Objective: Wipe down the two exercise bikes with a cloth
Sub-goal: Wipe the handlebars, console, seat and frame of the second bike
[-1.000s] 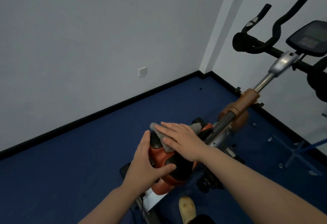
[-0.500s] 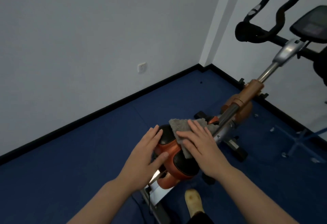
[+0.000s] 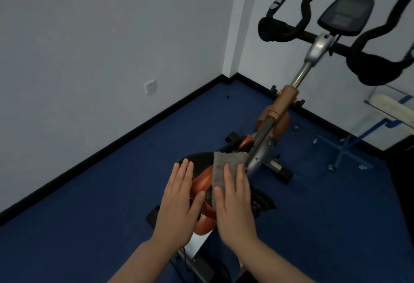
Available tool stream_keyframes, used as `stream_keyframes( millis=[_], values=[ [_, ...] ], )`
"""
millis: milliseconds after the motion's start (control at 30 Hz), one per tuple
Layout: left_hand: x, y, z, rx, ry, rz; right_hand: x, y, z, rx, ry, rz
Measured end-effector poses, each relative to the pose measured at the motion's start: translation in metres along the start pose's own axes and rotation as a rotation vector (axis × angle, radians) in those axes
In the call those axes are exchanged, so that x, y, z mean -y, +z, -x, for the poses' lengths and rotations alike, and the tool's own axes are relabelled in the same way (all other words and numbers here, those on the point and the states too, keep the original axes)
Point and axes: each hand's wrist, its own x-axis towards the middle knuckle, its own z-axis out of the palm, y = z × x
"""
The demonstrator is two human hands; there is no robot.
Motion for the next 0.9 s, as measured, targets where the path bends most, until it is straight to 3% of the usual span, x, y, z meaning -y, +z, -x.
stream_keyframes(
  millis=[67,167,367,500,633,733,800,900],
  values=[
    [-0.003,0.001,-0.001,-0.003,-0.011,0.026,-0.007,-0.008,-0.010,0.019,0.026,-0.010],
    [-0.004,0.001,-0.001,-0.004,-0.008,0.018,-0.006,-0.025,-0.046,0.052,0.226,-0.052],
    [-0.009,0.004,-0.002,-0.064,-0.036,0.003,-0.005,-0.014,-0.028,0.088,0.160,-0.096],
    [-0.022,0.010,-0.012,-0.157,-0.126,0.031,-0.008,-0.024,-0.077,0.082,0.438,-0.278],
    [-0.037,0.019,-0.024,-0.228,-0.252,0.084,-0.011,-0.014,-0.054,0.055,0.295,-0.237],
    [-0.050,0.035,-0.028,-0.269,-0.327,0.024,-0.025,-0.019,-0.082,0.064,0.361,-0.324],
    [-0.055,0.043,-0.030,-0.309,-0.362,-0.024,-0.025,-0.023,-0.106,-0.012,0.437,-0.372],
    [-0.057,0.048,-0.032,-0.390,-0.382,-0.033,-0.020,-0.016,-0.099,-0.124,0.329,-0.300]
  ],
)
